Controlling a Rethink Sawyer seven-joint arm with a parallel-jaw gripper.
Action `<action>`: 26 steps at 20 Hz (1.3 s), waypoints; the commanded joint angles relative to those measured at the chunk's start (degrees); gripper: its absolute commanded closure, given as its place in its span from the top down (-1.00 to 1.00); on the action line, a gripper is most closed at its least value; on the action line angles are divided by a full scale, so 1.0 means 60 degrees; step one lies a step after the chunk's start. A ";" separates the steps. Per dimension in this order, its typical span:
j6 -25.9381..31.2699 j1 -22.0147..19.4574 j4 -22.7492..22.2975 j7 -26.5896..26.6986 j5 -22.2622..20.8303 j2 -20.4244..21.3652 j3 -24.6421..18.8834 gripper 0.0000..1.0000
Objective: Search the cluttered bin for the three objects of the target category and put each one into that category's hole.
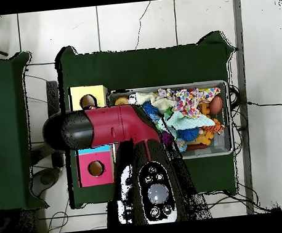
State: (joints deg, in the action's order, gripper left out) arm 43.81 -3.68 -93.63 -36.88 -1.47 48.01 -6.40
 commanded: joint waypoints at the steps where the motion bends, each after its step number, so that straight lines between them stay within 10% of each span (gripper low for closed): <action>1: -0.0519 -0.0116 -0.0632 -0.2919 0.0347 -0.0394 0.0058 1.00; 11: -0.0852 -0.0510 -0.1105 -0.2339 0.0529 -0.0197 -0.0136 1.00; 14: -0.1568 -0.1741 -0.1633 -0.1269 0.0917 -0.0256 -0.0959 1.00; 18: -0.2996 -0.4311 -0.1152 0.0867 0.0816 -0.2273 -0.3135 1.00; 26: -0.1903 -0.7641 0.0859 0.4286 -0.0751 -0.5900 -0.6105 1.00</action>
State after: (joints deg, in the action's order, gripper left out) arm 29.63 -40.17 -91.48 -35.16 0.13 29.11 -28.83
